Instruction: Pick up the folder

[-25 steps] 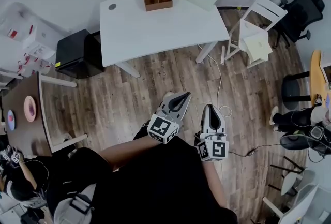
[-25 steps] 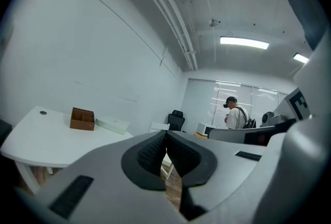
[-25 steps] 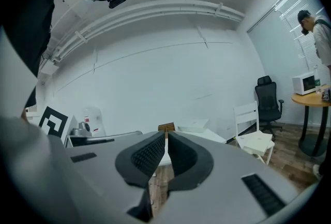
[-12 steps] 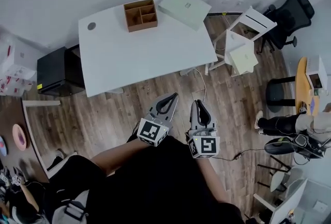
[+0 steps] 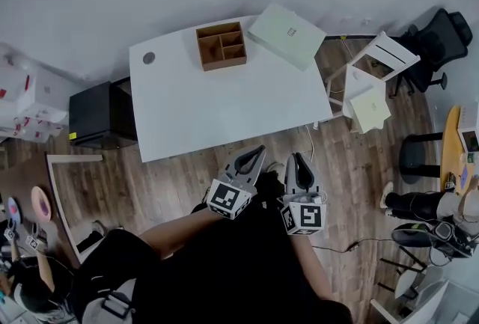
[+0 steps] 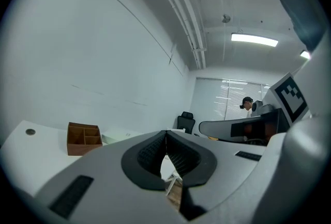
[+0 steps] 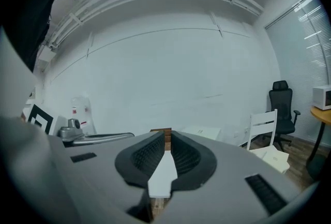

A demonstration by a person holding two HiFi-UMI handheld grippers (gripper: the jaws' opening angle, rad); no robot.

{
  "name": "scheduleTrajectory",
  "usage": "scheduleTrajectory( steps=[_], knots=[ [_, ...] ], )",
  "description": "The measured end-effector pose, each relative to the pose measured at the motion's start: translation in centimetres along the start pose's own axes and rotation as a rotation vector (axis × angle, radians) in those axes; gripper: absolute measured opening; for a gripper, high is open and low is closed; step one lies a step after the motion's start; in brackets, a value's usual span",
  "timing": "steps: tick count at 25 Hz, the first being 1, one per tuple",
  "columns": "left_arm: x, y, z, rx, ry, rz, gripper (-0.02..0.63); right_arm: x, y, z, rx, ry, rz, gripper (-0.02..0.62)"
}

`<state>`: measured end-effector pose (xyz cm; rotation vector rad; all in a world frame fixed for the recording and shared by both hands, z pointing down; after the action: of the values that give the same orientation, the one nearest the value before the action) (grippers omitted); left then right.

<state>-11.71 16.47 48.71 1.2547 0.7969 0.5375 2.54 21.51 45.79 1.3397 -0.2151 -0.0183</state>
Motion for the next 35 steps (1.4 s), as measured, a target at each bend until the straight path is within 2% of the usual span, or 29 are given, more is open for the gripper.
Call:
scheduleTrajectory(
  steps=[4, 8, 15, 20, 23, 26, 32, 35],
  knots=[
    [-2.3, -0.7, 1.1, -0.002, -0.043, 0.027, 0.015, 0.7, 0.3, 2.9, -0.002, -0.005, 0.006, 0.037],
    [-4.3, -0.7, 2.9, -0.007, -0.090, 0.034, 0.015, 1.9, 0.7, 6.3, -0.023, -0.054, 0.009, 0.037],
    [-6.7, -3.2, 10.1, 0.050, -0.063, 0.108, 0.015, 5.9, -0.5, 13.1, -0.034, -0.113, 0.050, 0.038],
    [-10.7, -4.5, 16.2, 0.012, -0.123, 0.062, 0.015, 10.1, -2.3, 17.6, -0.022, -0.124, 0.057, 0.038],
    [-12.1, -5.1, 19.4, 0.022, -0.088, 0.050, 0.016, 12.8, -3.0, 20.2, -0.018, -0.125, 0.073, 0.038],
    [-12.7, -5.6, 22.4, 0.003, -0.050, 0.099, 0.017, 15.0, -3.2, 22.8, -0.032, -0.128, 0.090, 0.038],
    [-15.8, -4.8, 27.1, -0.057, -0.085, 0.082, 0.017, 18.1, -2.6, 27.4, -0.080, -0.134, 0.046, 0.038],
    [-17.7, -4.1, 29.6, -0.093, -0.082, 0.086, 0.017, 20.1, -1.9, 29.5, -0.108, -0.120, 0.056, 0.038]
  ],
)
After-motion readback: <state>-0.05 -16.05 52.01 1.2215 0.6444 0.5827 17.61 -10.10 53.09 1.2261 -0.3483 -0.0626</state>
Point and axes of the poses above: the fingertips, and each gripper's own axes: z forward along the fingers, x to its right, y out of its underside, the point moved 7 cm from there along -z, backward along the fingers, and after that the axes turned 1 degree about z, right-handed, at the moved point
